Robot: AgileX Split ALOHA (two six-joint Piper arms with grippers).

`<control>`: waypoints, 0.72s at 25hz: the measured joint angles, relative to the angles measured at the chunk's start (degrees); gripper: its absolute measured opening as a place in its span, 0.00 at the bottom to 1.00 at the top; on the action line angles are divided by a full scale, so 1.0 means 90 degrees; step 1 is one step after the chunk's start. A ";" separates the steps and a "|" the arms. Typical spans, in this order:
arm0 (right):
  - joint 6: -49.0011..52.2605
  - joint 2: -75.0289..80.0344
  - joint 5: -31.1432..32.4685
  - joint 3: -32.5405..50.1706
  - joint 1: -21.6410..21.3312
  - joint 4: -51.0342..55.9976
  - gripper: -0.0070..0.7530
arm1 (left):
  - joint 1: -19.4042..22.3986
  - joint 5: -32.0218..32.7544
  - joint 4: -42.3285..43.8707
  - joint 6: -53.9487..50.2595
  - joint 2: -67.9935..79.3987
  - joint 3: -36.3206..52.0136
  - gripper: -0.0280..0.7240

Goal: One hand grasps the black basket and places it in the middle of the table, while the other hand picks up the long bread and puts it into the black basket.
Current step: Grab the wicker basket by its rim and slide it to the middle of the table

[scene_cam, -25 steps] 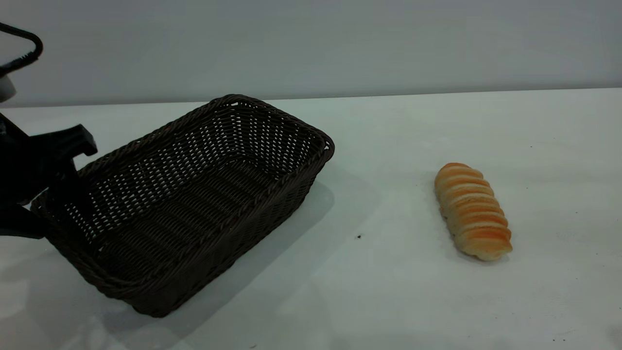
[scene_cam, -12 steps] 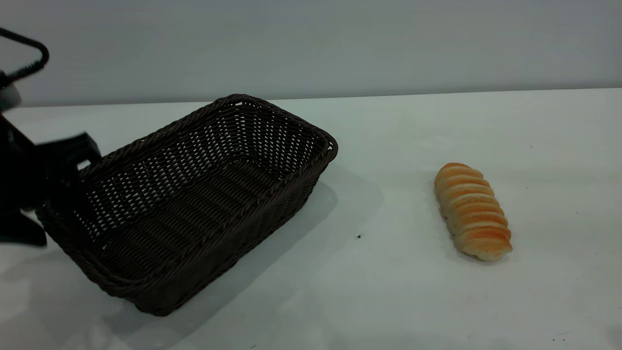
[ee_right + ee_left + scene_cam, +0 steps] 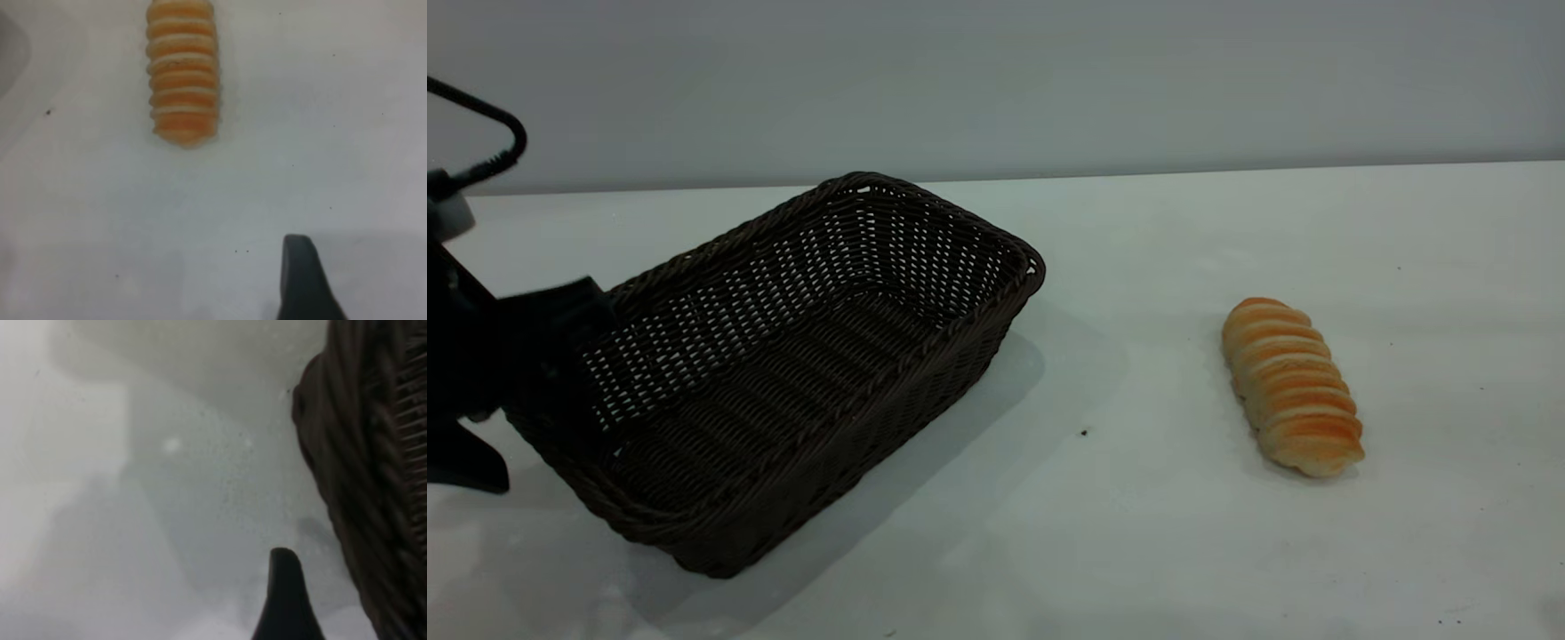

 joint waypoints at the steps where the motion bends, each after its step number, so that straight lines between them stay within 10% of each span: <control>1: 0.0000 0.0000 0.0006 0.0000 0.0000 0.0005 0.57 | 0.0000 -0.0024 0.0000 0.0000 0.0098 0.0000 0.82; 13: -0.0008 0.0000 0.0018 0.0000 0.0000 0.0050 0.57 | -0.0025 -0.0997 -0.0006 0.0000 0.1228 -0.0019 0.77; 18: -0.0008 0.0000 -0.0004 0.0000 0.0000 0.0048 0.57 | -0.0029 -0.1164 -0.0113 -0.0105 0.1242 -0.0019 0.31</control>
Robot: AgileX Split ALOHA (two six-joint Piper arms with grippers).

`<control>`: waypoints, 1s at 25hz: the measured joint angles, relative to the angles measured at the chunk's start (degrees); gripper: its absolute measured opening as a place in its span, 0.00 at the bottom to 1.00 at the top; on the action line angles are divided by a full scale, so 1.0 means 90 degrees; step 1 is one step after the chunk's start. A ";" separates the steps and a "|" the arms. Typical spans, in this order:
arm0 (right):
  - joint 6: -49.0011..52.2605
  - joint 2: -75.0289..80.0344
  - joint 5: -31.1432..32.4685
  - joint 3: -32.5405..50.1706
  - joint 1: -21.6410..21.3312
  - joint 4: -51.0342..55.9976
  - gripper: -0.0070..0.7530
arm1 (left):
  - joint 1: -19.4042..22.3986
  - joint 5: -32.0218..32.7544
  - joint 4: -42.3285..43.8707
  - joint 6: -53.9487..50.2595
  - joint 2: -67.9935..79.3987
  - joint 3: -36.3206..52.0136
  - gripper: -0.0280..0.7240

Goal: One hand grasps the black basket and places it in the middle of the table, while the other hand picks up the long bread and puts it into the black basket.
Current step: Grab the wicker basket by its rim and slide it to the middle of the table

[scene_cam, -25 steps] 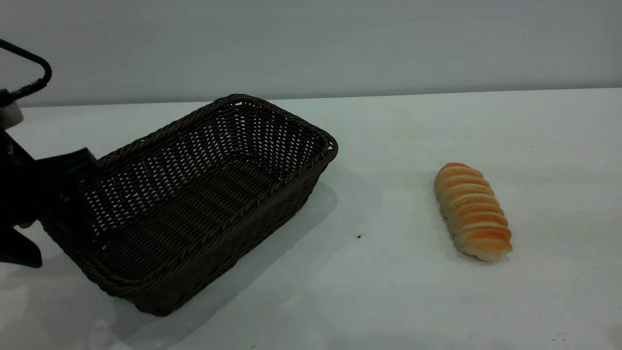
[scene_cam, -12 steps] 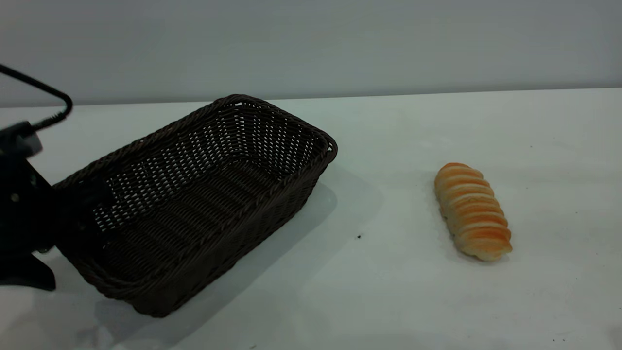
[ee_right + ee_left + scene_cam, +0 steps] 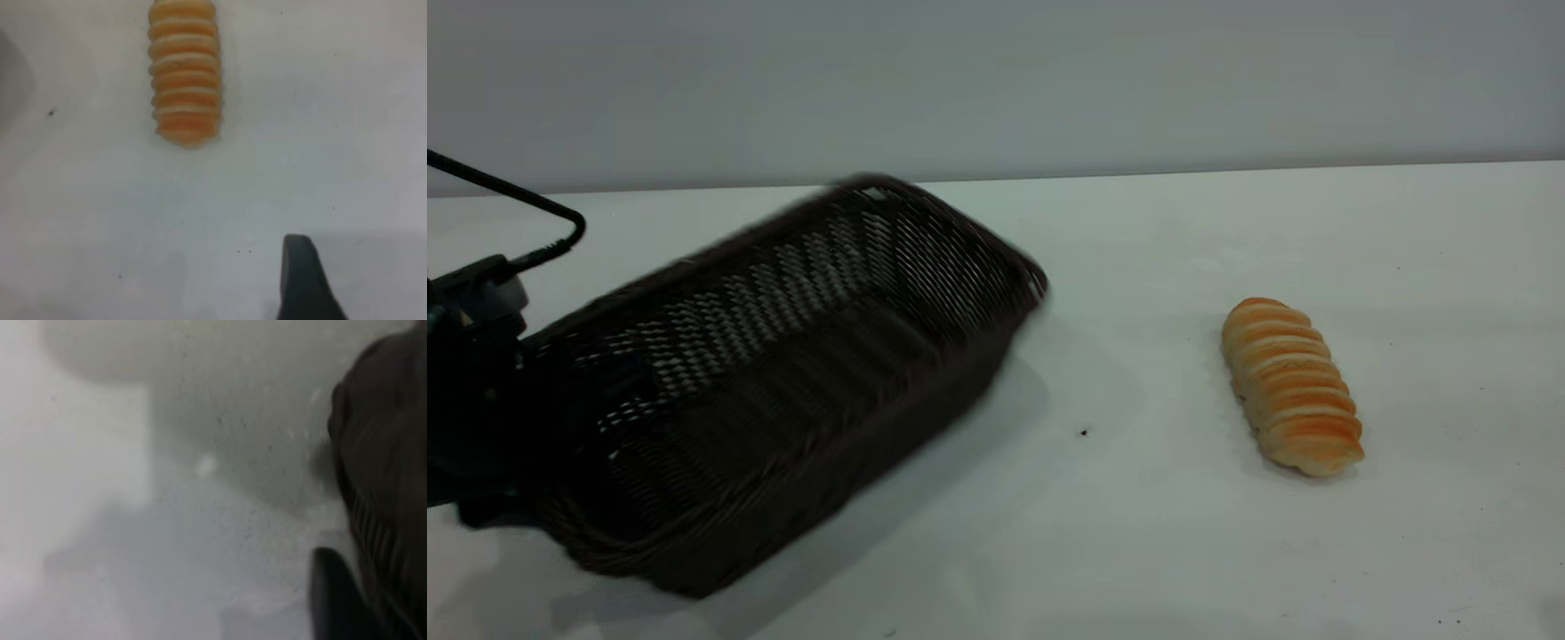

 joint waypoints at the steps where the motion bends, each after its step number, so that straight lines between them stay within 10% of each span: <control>1: -0.0009 0.0000 -0.0003 0.0000 0.0000 0.0000 0.57 | 0.0000 -0.0085 -0.0025 -0.0006 0.0000 -0.0013 0.21; 18: -0.0281 0.0000 -0.0069 0.0000 0.0000 0.0316 0.57 | -0.0050 0.0599 0.2566 0.0082 -0.1118 -0.0150 0.22; 25: -0.0346 0.0000 -0.0054 0.0000 0.0000 0.0367 0.57 | -0.0921 0.1519 0.3063 0.0219 -0.0909 -0.1171 0.22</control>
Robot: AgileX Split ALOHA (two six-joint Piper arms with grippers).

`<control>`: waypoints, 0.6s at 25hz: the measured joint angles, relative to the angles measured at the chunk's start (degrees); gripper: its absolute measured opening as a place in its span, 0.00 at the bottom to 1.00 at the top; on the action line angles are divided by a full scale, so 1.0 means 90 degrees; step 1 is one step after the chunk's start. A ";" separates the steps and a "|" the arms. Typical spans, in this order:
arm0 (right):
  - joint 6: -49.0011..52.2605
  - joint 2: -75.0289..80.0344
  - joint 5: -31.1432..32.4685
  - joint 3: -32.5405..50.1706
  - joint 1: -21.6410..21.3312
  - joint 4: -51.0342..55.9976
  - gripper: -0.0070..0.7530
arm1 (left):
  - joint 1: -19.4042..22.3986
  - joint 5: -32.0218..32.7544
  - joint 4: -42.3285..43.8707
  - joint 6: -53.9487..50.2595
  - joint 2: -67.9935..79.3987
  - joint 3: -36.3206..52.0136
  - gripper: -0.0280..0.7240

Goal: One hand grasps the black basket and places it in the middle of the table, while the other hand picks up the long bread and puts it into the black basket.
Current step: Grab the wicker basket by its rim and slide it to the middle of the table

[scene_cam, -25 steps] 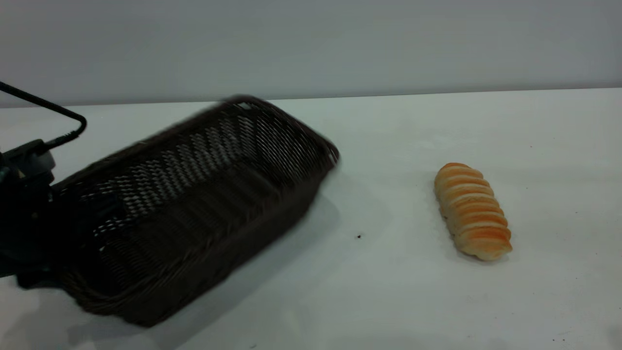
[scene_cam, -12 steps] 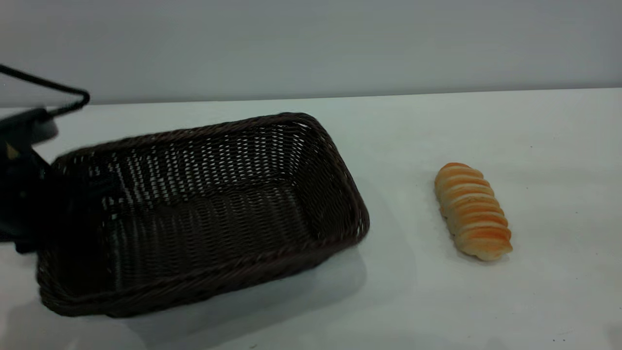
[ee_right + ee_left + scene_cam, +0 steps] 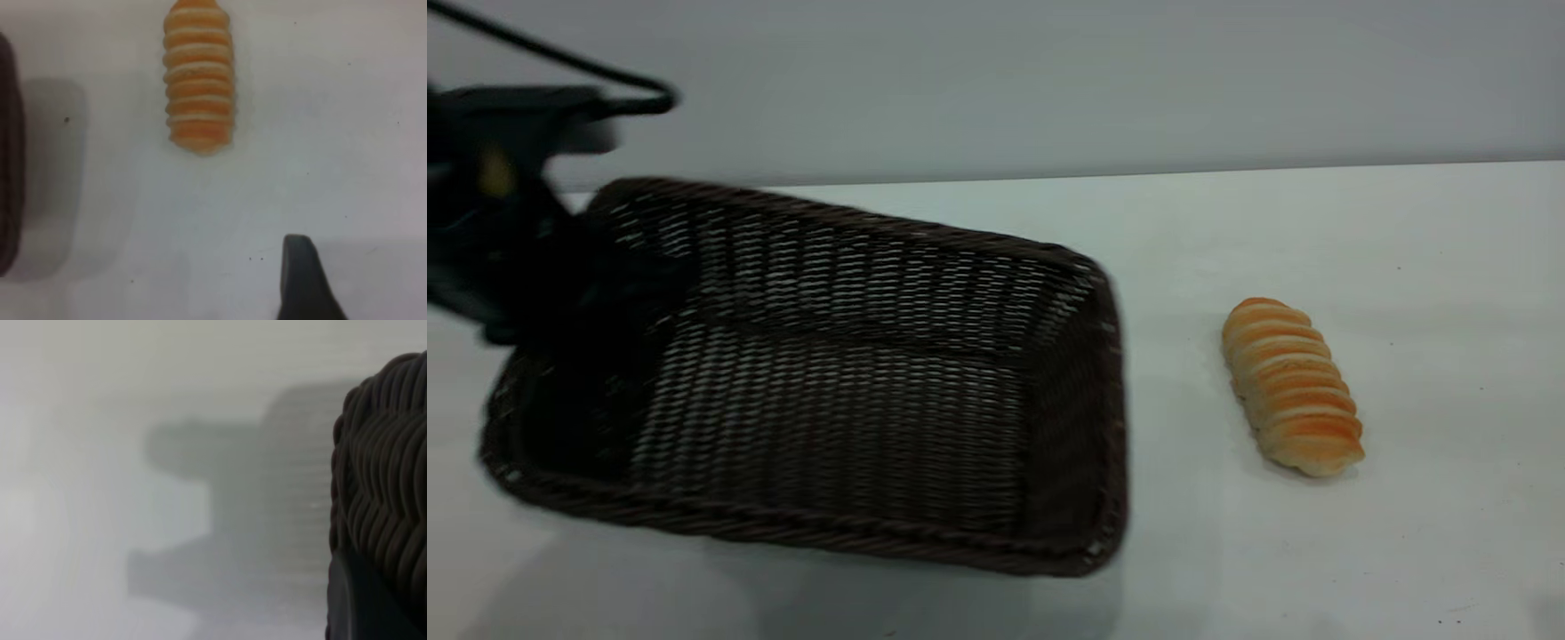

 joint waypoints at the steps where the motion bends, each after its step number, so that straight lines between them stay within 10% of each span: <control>1: -0.0014 0.0000 0.0017 0.0000 0.0000 0.0000 0.57 | -0.0126 0.0132 0.0005 0.0005 0.0146 -0.0196 0.22; 15: -0.0105 0.0000 0.0167 0.0000 0.0000 0.0041 0.57 | -0.0364 0.0766 -0.0500 -0.0462 0.1430 -0.0947 0.25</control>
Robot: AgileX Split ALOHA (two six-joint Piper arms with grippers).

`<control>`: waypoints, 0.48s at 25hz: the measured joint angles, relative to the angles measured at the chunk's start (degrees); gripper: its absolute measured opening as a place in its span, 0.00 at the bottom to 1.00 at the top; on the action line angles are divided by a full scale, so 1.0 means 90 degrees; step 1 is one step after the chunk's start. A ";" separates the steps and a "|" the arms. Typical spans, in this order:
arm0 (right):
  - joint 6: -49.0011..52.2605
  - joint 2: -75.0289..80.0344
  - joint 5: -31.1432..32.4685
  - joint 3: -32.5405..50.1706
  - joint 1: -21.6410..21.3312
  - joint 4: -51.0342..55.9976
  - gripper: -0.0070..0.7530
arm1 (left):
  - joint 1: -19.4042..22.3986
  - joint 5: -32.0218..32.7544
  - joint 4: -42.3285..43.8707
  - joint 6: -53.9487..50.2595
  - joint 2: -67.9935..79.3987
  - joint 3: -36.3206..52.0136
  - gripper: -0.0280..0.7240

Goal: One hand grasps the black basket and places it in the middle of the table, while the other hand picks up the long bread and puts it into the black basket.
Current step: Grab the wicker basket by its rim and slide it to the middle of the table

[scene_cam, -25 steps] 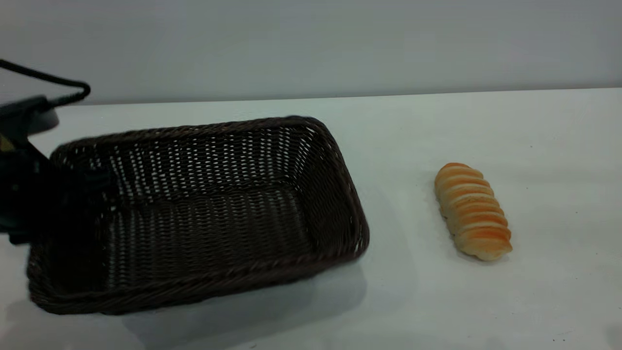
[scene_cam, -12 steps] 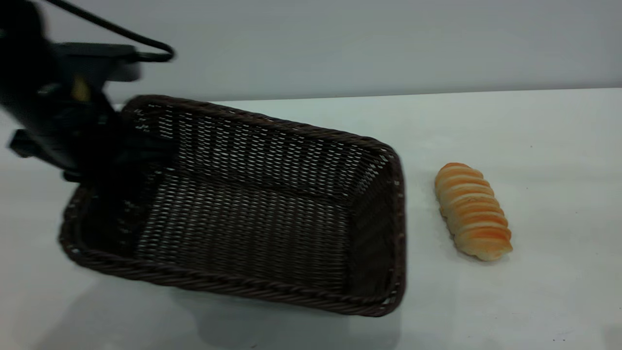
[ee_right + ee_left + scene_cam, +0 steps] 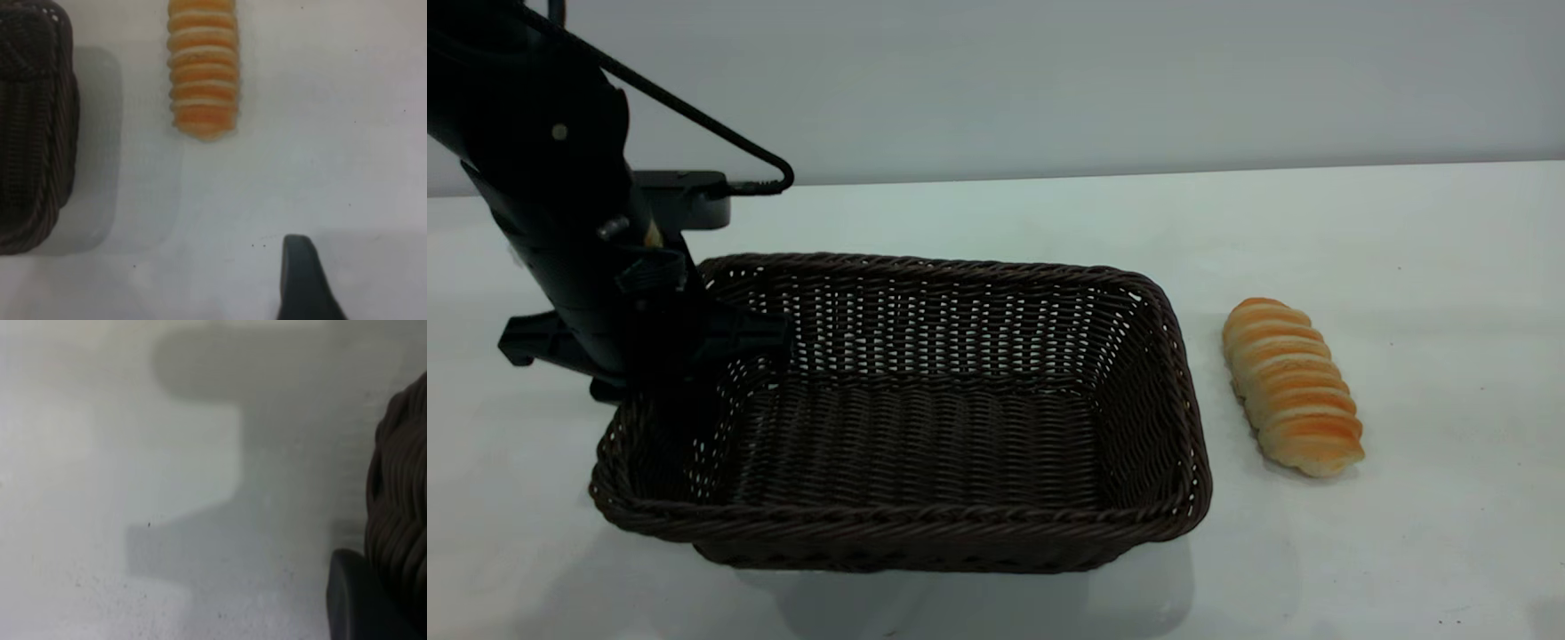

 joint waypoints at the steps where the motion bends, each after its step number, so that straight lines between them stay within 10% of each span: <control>1: 0.0000 0.0000 0.0000 0.0000 0.0000 0.0006 0.57 | 0.0000 0.0026 0.0007 -0.0014 0.0002 0.0000 0.29; 8: -0.0046 0.0000 -0.0057 0.0000 0.0000 0.0077 0.57 | 0.0000 0.0479 0.0167 -0.0081 0.0015 0.0000 0.85; 12: -0.0046 0.0000 -0.0096 0.0000 0.0000 0.0127 0.57 | 0.0000 0.0593 0.0167 -0.0215 0.0009 0.0000 0.92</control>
